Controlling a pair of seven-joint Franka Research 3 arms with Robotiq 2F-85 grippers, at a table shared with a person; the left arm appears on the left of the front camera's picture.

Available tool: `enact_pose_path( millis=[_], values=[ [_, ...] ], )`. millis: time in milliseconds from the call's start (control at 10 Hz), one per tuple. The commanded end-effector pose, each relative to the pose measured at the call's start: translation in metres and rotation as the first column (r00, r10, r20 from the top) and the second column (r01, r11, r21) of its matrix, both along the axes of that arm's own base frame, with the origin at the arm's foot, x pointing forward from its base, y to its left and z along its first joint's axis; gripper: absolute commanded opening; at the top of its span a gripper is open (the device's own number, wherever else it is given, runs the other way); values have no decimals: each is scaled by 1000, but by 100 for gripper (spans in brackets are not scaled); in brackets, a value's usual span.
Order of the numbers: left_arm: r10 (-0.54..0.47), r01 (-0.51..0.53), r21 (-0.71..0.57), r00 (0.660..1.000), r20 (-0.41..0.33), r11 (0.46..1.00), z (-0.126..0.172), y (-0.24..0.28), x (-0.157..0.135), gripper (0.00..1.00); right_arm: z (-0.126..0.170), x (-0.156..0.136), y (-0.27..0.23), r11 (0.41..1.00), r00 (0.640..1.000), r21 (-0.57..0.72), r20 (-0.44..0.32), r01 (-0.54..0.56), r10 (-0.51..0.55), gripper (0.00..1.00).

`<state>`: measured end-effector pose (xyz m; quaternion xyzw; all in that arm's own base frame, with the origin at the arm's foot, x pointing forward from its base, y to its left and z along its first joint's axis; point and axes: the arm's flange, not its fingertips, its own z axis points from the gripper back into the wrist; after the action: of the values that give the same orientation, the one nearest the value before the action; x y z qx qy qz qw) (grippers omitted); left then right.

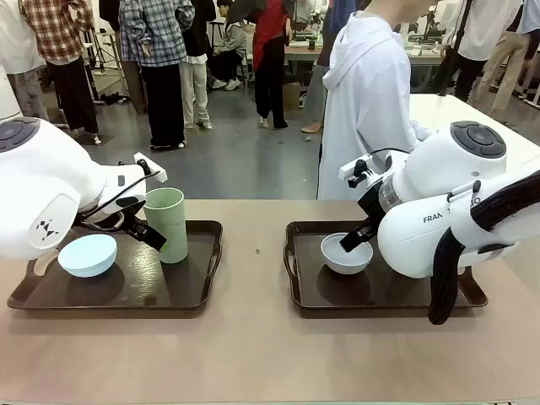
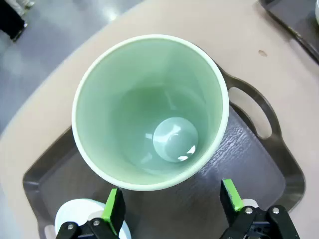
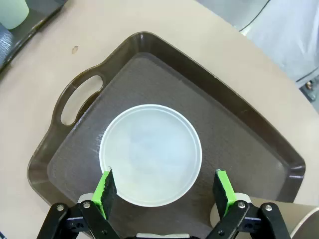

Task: Set up a tray with a mat and arrange the tableware.
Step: Pick up the Picnic Bowl and Reusable plastic cup from the Handle tray in front of the human's position and hold them in the air.

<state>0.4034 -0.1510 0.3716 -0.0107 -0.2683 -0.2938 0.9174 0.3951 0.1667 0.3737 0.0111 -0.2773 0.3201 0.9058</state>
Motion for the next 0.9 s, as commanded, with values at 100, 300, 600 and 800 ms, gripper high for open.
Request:
enact_pose_path(
  millis=[100, 300, 600, 800],
  values=[
    [0, 0, 0, 1000, 0, 1000, 0, 0, 0, 100, 0, 0, 0, 1000, 1000, 0, 0, 0, 0, 100],
    [0, 0, 0, 1000, 0, 1000, 0, 0, 0, 100, 0, 0, 0, 1000, 1000, 0, 0, 0, 0, 100],
    [0, 0, 0, 1000, 0, 1000, 0, 0, 0, 100, 0, 0, 0, 1000, 1000, 0, 0, 0, 0, 100],
    [0, 0, 0, 1000, 0, 1000, 0, 0, 0, 100, 0, 0, 0, 1000, 1000, 0, 0, 0, 0, 100]
  ],
)
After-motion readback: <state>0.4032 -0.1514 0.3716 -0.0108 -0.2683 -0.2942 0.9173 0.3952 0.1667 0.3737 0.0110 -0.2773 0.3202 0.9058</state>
